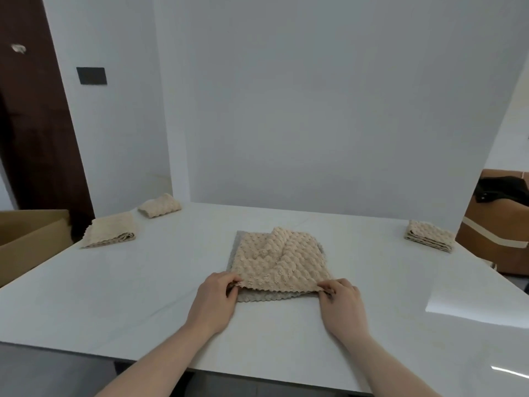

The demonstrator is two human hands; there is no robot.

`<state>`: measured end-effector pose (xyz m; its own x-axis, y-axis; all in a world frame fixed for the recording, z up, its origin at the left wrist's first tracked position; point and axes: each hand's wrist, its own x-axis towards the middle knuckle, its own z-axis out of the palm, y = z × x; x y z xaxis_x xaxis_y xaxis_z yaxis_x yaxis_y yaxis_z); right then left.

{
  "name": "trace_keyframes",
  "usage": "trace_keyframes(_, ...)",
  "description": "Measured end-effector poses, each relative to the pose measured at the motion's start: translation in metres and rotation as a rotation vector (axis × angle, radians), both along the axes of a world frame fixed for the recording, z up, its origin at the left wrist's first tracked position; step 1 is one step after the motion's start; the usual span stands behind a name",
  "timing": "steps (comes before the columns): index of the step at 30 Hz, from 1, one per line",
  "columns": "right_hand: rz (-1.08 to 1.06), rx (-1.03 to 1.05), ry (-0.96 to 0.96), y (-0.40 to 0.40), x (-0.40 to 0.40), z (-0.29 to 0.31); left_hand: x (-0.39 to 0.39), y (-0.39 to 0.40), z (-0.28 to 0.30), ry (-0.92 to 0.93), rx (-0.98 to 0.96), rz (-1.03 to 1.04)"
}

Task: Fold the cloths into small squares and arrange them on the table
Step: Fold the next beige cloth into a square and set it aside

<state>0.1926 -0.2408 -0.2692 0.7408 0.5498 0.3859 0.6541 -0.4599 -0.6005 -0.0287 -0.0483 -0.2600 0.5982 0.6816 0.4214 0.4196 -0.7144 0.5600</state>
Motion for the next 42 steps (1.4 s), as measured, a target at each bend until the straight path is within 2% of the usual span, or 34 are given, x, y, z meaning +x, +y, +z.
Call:
trace_keyframes(3, -0.008, 0.061, 0.099, 0.0, 0.003, 0.001, -0.001, 0.001, 0.0, -0.008, 0.03, -0.006)
trace_keyframes(7, 0.001, 0.1, 0.11, -0.001, 0.013, 0.017, 0.005, 0.006, 0.021, -0.038, 0.103, -0.046)
trace_keyframes(15, 0.031, 0.315, 0.028, -0.002, 0.019, 0.123, 0.02, 0.008, 0.136, -0.269, 0.202, -0.012)
trace_keyframes(23, 0.038, 0.59, -0.068, -0.052, -0.022, 0.223, -0.022, -0.021, 0.248, -0.474, 0.342, -0.028)
trace_keyframes(28, 0.087, 0.68, -0.093, -0.087, -0.051, 0.249, -0.054, -0.05, 0.274, -0.531, 0.245, -0.083)
trace_keyframes(33, 0.094, 0.682, -0.044, -0.107, -0.06, 0.24, -0.073, -0.061, 0.265, -0.397, -0.023, -0.168)
trace_keyframes(42, 0.052, 0.438, -0.009, -0.108, -0.041, 0.189, -0.065, -0.054, 0.216, -0.103, -0.235, -0.107)
